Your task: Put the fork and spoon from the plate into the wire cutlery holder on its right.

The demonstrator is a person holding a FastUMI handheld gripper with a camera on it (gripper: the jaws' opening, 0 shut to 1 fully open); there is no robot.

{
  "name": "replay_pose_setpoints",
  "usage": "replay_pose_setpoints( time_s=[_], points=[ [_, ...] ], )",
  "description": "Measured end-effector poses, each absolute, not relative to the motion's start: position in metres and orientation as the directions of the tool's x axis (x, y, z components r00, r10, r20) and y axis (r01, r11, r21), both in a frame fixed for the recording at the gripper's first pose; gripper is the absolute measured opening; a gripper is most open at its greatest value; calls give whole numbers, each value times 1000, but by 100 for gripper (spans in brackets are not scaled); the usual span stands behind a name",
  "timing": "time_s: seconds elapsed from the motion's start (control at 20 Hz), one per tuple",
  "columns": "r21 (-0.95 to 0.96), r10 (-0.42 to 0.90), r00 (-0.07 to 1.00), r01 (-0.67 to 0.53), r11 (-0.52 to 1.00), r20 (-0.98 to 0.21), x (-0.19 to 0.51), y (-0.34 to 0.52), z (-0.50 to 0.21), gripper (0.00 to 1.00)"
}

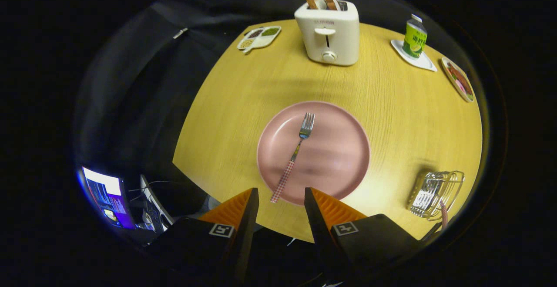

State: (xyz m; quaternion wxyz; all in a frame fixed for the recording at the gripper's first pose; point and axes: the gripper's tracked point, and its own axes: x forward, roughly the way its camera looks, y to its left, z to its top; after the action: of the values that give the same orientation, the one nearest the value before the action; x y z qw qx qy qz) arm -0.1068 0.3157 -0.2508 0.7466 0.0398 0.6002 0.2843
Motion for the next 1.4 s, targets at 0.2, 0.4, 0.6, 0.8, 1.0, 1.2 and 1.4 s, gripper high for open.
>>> replay_pose_setpoints(
  time_s=[0.2,0.4,0.6,0.8,1.0,1.2,1.4],
  points=[
    [369,414,76,-331,869,-907,-101,335,-282,58],
    [337,367,53,-291,895,-929,-96,342,-297,58],
    [308,325,21,-271,912,-945,-99,345,-318,58],
    [293,305,12,-246,924,-952,-103,344,-334,43],
    [323,331,-7,-238,916,-944,-107,339,-338,13],
    [383,396,17,-220,897,-918,-99,330,-315,8],
    [432,459,22,-303,849,-888,-109,303,-265,8]
  ],
)
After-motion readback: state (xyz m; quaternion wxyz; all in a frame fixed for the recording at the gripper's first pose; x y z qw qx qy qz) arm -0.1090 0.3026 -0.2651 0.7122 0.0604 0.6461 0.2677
